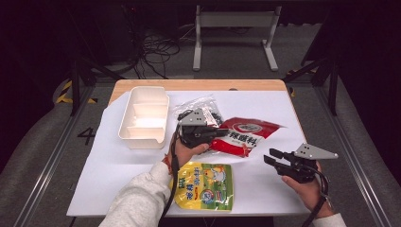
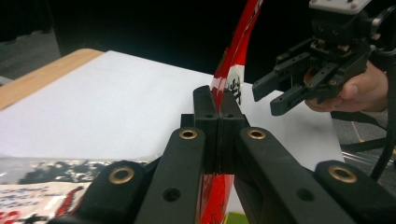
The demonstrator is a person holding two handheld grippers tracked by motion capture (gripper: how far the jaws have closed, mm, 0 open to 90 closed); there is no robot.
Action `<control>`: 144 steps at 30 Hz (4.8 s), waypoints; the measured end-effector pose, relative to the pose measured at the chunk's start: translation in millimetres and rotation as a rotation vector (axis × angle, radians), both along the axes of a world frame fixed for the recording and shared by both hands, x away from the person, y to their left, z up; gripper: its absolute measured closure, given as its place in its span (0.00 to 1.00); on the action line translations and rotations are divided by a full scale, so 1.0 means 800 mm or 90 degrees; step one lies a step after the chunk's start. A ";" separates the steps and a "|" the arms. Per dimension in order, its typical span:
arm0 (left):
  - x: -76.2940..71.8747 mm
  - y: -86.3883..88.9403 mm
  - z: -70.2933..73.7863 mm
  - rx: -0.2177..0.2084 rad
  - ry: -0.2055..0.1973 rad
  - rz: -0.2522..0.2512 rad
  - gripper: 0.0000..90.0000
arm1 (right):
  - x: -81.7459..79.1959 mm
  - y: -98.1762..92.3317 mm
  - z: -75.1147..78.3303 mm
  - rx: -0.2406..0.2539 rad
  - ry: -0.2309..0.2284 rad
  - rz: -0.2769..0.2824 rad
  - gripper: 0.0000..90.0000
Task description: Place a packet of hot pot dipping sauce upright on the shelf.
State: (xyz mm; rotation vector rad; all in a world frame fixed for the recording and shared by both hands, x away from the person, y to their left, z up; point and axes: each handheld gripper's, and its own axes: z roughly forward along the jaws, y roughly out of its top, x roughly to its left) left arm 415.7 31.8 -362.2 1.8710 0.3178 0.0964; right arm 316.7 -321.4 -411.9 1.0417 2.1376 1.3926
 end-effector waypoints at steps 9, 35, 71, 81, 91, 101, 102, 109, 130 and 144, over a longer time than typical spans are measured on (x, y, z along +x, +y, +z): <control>0.009 0.054 0.035 -0.006 -0.029 0.056 1.00 | -0.011 0.000 -0.005 -0.034 0.005 0.002 0.59; 0.042 0.207 0.080 0.006 -0.079 0.228 1.00 | -0.011 0.020 -0.018 -0.070 0.017 0.031 0.50; 0.176 0.258 0.000 0.072 -0.028 0.341 1.00 | -0.043 0.010 -0.039 -0.095 0.058 -0.022 0.47; 0.170 0.257 -0.009 0.097 -0.020 0.360 0.87 | -0.043 0.015 -0.040 -0.102 0.050 -0.011 0.47; 0.146 0.281 -0.018 0.141 -0.024 0.389 0.91 | -0.045 0.017 -0.039 -0.108 0.049 0.004 0.46; 0.157 0.268 -0.041 0.240 0.006 0.381 0.97 | -0.043 0.023 -0.041 -0.114 0.056 0.012 0.46; 0.159 0.266 -0.043 0.253 0.011 0.383 0.99 | -0.043 0.023 -0.041 -0.113 0.056 0.011 0.46; 0.157 0.272 -0.044 0.213 0.018 0.385 0.98 | -0.043 0.022 -0.042 -0.114 0.058 0.010 0.46; 0.173 0.264 -0.034 0.158 -0.001 0.409 0.67 | -0.041 0.019 -0.042 -0.102 0.062 0.002 0.45; 0.182 0.263 -0.042 0.240 0.012 0.373 1.00 | -0.041 0.023 -0.044 -0.104 0.071 0.015 0.45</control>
